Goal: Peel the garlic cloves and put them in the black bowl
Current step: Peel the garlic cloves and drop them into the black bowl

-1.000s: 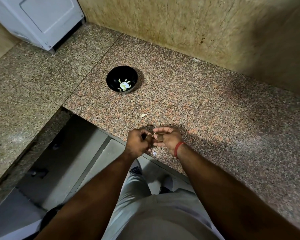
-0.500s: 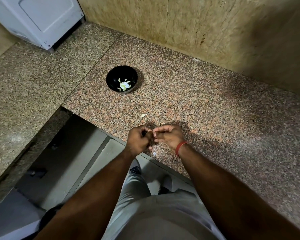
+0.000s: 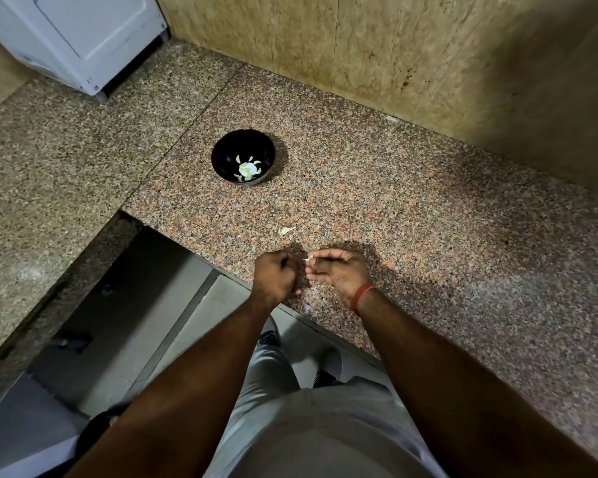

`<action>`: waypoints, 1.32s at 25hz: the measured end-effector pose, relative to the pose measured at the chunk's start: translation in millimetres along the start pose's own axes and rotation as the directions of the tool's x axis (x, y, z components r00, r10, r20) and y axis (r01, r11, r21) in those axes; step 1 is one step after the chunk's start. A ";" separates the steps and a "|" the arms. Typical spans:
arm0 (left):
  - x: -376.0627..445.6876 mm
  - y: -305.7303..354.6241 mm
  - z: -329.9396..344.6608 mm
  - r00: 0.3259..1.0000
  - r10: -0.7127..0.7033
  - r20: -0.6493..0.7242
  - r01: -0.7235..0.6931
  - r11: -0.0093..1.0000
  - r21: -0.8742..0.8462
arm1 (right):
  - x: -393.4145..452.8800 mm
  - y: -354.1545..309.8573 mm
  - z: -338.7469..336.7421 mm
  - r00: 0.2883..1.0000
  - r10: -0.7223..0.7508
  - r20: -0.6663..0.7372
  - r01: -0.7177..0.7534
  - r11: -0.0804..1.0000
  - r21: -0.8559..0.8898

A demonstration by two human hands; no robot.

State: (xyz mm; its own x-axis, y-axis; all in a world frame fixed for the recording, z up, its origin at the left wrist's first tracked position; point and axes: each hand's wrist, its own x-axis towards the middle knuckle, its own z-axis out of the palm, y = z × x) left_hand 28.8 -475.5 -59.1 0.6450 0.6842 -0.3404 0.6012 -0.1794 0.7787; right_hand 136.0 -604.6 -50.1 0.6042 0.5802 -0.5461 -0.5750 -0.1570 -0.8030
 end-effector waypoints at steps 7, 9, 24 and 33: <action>-5.9 11.4 -0.8 0.991 0.137 -0.013 -0.137 0.990 -0.022 | 4.0 -3.2 -2.5 1.000 -0.006 -0.025 0.003 0.991 -0.131; -5.5 14.9 -3.2 0.982 0.187 -0.017 -0.188 0.981 -0.043 | 4.7 -5.5 -2.5 1.000 -0.014 -0.028 0.009 0.982 -0.189; 3.7 18.2 -7.8 0.962 0.242 0.126 -0.266 0.934 0.238 | 2.6 -17.3 0.4 0.999 -0.048 0.013 0.050 0.930 -0.365; 3.6 13.5 -12.6 0.950 0.263 0.169 -0.289 0.945 0.154 | -1.9 -21.6 1.9 0.996 -0.077 0.036 0.085 0.932 -0.353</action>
State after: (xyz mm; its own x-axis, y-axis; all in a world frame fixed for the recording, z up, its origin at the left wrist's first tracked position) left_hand 33.3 -466.6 -43.2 0.8504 0.4832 -0.2080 0.4545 -0.4758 0.7530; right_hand 146.2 -600.8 -31.2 0.6263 0.6191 -0.4738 -0.2896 -0.3795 -0.8787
